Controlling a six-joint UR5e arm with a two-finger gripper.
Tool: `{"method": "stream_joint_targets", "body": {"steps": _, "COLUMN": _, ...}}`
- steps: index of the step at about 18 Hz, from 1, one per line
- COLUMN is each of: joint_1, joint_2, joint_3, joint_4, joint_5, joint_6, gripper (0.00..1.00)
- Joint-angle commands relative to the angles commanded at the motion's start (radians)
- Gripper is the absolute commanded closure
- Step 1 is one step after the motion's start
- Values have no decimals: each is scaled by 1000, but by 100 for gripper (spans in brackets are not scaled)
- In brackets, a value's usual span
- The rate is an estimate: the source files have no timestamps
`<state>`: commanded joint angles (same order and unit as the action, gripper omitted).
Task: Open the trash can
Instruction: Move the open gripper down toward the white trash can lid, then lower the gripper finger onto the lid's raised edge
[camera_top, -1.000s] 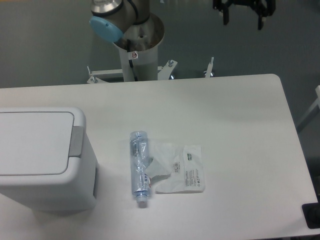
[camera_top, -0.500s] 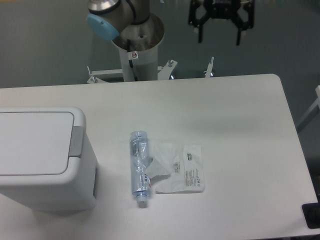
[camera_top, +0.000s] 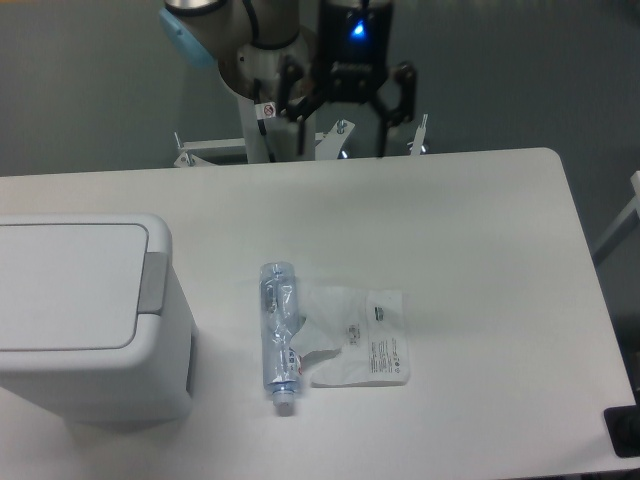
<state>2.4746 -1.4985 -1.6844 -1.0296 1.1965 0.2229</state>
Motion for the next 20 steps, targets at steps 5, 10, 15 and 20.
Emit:
{"method": "stream_joint_targets", "body": {"steps": 5, "joint_1": -103, "joint_2": -138, "joint_3": 129, "joint_4": 60, "joint_5": 2, "joint_6": -217, "gripper": 0}}
{"method": "stream_joint_targets", "body": {"steps": 10, "joint_1": -161, "joint_2": -200, "joint_3": 153, "joint_4": 68, "joint_5": 3, "joint_6": -266, "gripper": 0}}
{"method": "stream_joint_targets", "body": {"steps": 15, "joint_1": -181, "joint_2": -213, "joint_3": 147, "joint_4": 66, "joint_5": 8, "joint_6": -269, "gripper": 0}}
{"method": "stream_joint_targets", "body": {"steps": 20, "joint_1": -183, "joint_2": -221, "joint_3": 146, "joint_4": 66, "joint_5": 8, "joint_6": -267, "gripper": 0}}
